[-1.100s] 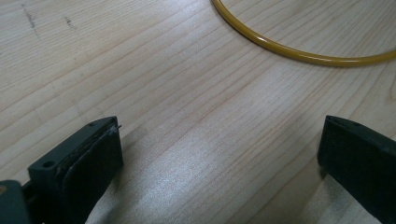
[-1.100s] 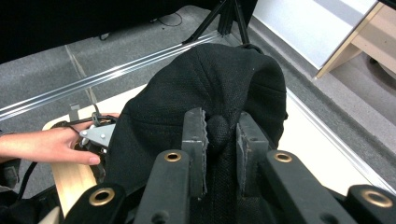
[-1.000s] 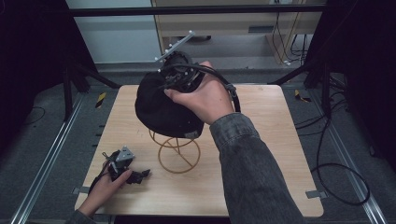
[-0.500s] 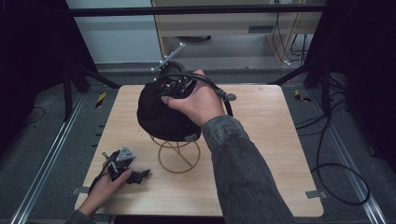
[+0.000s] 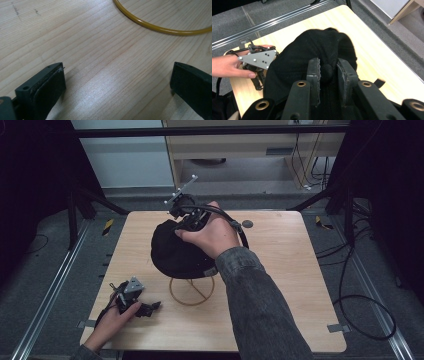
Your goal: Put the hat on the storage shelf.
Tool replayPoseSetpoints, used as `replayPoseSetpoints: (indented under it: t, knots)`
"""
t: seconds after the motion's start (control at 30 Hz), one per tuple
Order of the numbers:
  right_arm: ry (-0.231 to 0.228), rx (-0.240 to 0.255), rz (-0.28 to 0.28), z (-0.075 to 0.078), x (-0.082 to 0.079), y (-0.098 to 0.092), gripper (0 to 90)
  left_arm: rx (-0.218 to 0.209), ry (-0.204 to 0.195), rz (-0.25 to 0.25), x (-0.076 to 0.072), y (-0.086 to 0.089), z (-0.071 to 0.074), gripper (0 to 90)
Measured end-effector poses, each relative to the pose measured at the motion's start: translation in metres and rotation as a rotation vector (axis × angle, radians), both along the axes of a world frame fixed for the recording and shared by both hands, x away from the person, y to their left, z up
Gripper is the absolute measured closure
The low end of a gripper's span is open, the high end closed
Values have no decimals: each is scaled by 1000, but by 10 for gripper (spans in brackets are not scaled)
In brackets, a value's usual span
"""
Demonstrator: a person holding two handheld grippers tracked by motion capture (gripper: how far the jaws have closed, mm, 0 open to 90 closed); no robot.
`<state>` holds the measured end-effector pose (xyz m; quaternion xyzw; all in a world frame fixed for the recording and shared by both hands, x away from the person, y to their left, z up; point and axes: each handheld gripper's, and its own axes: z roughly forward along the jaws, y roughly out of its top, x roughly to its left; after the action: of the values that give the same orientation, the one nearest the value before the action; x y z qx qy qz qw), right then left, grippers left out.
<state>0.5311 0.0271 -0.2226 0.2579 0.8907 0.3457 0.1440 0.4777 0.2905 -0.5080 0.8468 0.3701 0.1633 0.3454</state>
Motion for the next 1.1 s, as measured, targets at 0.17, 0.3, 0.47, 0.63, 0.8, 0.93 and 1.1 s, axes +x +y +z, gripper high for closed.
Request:
replayPoseSetpoints:
  t: [0.17,0.3,0.47,0.63,0.8,0.93,1.1]
  knots:
    - [0,-1,3,-3,-1,0,726,0,0,0,0,0,0,0]
    - [-3,0,3,-3,-3,-1,714,0,0,-1,0,0,0,0]
    - [5,-4,-2,-3,-3,-5,690,0,1,-3,1,0,0,0]
    - [14,0,-8,-4,-2,-8,675,-1,1,-3,1,0,0,0]
    - [19,0,-7,-5,-6,-12,650,1,-1,-4,1,0,0,0]
    - [14,7,-9,-5,-9,-14,646,2,-3,-2,1,0,0,0]
    - [14,18,-11,-4,-11,-19,641,-3,-3,1,1,0,0,0]
